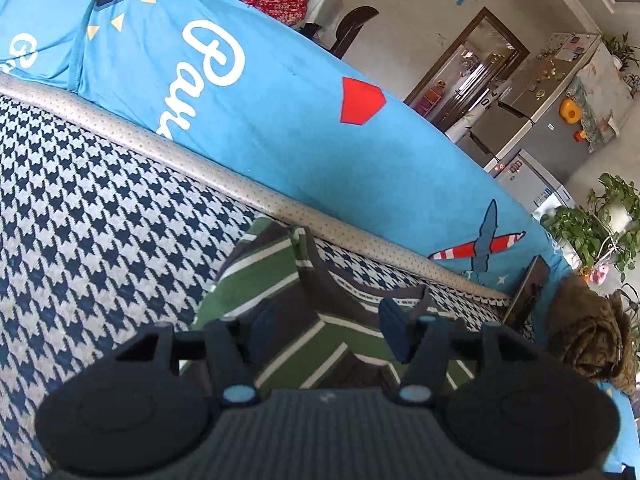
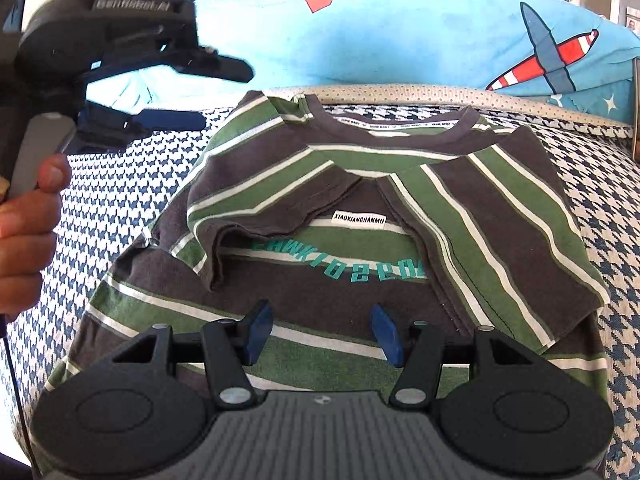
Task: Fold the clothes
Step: 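Fold the grasped shirt side with the left gripper over the shirt center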
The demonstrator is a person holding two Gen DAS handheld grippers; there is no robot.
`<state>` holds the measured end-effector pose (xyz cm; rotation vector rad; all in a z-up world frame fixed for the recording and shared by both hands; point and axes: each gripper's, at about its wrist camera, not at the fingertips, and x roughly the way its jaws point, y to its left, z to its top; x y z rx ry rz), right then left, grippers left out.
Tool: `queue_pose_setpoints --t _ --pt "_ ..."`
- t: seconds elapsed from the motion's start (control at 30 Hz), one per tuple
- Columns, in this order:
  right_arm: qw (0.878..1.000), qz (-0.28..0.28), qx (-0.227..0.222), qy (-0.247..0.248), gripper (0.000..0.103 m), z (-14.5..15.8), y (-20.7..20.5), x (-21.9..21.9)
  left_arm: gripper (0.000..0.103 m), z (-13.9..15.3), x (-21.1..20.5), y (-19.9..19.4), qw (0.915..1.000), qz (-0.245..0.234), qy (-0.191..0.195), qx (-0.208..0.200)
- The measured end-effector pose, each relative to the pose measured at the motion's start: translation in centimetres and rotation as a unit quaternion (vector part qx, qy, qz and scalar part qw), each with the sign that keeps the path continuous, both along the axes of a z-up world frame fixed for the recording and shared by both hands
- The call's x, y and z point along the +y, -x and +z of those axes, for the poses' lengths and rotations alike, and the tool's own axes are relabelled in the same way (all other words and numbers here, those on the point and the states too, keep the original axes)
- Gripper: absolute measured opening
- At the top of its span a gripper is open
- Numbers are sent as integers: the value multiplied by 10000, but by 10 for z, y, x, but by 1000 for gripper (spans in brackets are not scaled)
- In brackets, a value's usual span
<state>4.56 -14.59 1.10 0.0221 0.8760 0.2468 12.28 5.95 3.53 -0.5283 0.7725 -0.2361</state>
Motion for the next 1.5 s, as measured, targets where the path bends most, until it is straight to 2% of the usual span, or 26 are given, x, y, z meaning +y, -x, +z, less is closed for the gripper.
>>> queue_pose_setpoints --t 0.23,0.4,0.47,0.5,0.6,0.63,0.67,0.8,0.93,1.0,1.07,1.13,1.33,1.5 --pt "9946 279 -343 -938 54 8 -1 1 55 -13 17 -2 9989 304 -160 316" --pt "9919 560 -489 -1034 54 3 -5 18 56 -16 21 -1 9983 336 -279 385" --pt "9914 611 -499 -1043 51 -2 -8 24 57 -17 22 -2 9981 357 -305 403" --pt "9917 589 -455 -1044 49 -5 -10 26 57 -17 23 -2 9979 374 -325 408" --pt "9912 454 -214 -1227 29 -17 -19 26 58 -18 26 -3 9974 443 -369 435" --pt "9902 395 -125 -1332 19 -21 -22 25 62 -19 27 -3 9971 474 -381 451" --pt "9890 344 -65 -1435 15 -23 -23 24 65 -19 27 -3 9969 490 -399 459" --pt "9831 209 155 -1812 8 -28 -28 20 67 -21 28 -4 9963 527 -484 477" --pt "9657 111 673 -2504 5 -27 -26 12 67 -23 28 -4 9954 554 -589 516" --pt "9602 63 884 -2650 5 -28 -26 10 67 -24 27 -5 9949 568 -642 537" --pt "9617 -11 1089 -2517 5 -31 -26 11 71 -26 24 -5 9943 550 -731 556" --pt "9646 65 1093 -2401 5 -31 -26 13 73 -28 21 -6 9936 534 -822 561" --pt "9849 498 579 -1551 7 -15 -15 30 73 -31 14 -13 9934 533 -907 462" --pt "9894 718 317 -1221 7 -8 -7 34 73 -33 8 -20 9931 534 -969 375"
